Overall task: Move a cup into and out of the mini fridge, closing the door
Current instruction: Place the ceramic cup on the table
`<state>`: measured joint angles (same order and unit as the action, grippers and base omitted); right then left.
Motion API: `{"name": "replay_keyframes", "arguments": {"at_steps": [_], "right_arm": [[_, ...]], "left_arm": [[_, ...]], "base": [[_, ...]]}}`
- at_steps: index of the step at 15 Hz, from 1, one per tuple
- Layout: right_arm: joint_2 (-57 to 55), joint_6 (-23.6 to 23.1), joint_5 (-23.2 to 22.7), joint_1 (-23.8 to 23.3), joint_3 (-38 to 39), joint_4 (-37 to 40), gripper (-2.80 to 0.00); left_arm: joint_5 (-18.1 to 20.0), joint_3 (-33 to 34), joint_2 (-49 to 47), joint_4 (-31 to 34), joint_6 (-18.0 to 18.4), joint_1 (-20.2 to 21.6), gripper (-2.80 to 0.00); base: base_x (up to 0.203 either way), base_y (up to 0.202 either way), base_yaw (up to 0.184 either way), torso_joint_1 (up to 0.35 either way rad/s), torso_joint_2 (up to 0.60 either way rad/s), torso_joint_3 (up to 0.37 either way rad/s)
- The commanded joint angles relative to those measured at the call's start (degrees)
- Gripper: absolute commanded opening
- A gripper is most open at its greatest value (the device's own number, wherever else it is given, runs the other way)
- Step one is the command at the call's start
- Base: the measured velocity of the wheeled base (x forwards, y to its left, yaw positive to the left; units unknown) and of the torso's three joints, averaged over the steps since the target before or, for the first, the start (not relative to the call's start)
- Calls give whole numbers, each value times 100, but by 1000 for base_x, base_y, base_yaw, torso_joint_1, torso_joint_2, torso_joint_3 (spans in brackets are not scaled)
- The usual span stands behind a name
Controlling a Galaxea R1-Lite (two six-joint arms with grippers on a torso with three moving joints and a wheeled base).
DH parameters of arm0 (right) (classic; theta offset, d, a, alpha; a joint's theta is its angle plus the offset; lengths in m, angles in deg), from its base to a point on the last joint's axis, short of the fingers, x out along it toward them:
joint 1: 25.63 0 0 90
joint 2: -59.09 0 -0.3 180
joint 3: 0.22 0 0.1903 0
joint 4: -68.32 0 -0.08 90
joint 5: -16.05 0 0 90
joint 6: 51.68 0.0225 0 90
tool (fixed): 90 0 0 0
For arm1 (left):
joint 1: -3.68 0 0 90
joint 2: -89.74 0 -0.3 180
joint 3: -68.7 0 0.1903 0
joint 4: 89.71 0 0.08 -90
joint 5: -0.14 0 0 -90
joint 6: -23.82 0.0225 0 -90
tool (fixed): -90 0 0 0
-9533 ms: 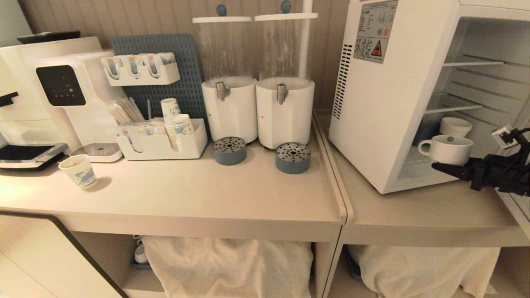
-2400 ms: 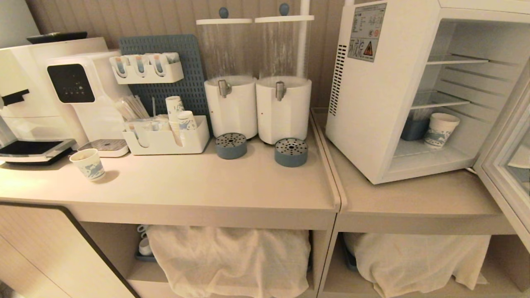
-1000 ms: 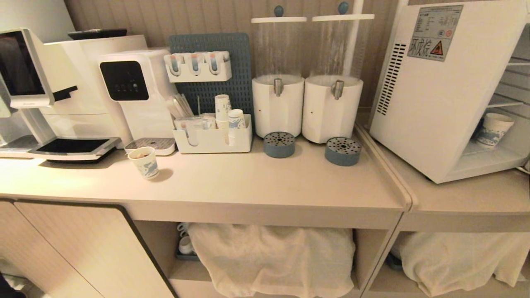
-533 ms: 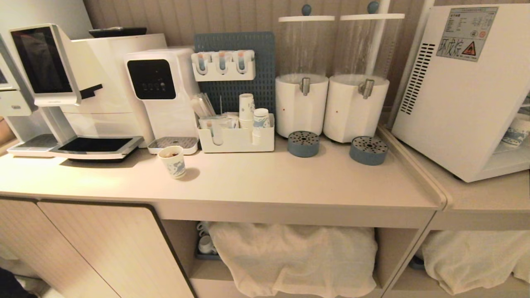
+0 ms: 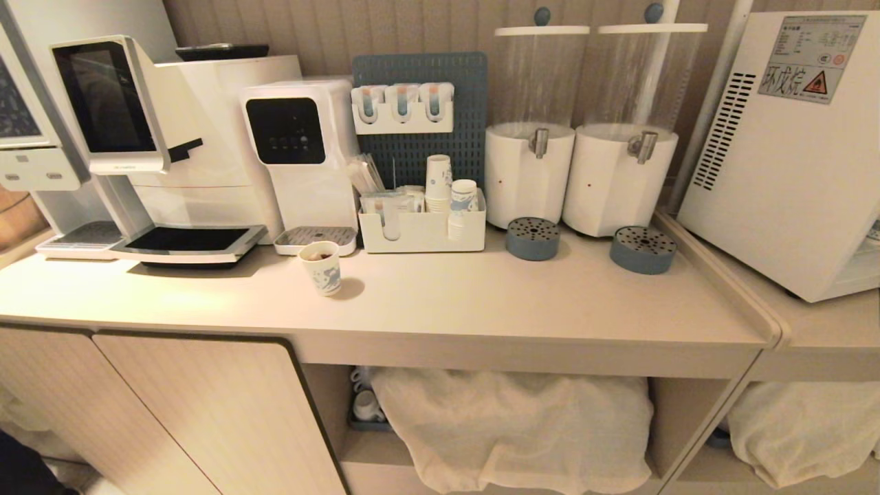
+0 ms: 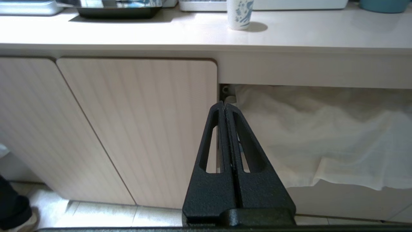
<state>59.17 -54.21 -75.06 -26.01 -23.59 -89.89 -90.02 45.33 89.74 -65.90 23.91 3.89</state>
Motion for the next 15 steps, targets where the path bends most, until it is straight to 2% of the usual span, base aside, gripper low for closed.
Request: {"name": "replay_keyframes", "arguments": {"at_steps": [1, 5, 9, 13, 15], "right_arm": [[-7, -3, -3, -6, 105, -9, -280], [-7, -11, -3, -6, 105, -9, -280], [-7, -11, 5, -6, 105, -9, -280], [-7, -6, -1, -6, -31, 34, -280], [-9, 29, -1, -6, -812, 305, -280]], "left_arm": [[-2, 9, 0, -7, 0, -4, -280], [-2, 0, 0, -9, 9, -4, -280], [-2, 0, 0, -9, 0, -4, -280], [-2, 7, 0, -7, -8, -4, -280], [-2, 1, 0, -3, -9, -4, -280]], "base": [[0, 0, 0, 0, 0, 0], [0, 0, 0, 0, 0, 0], [134, 0, 4, 5, 4, 2], [0, 0, 0, 0, 0, 0], [0, 0, 0, 0, 0, 0]]}}
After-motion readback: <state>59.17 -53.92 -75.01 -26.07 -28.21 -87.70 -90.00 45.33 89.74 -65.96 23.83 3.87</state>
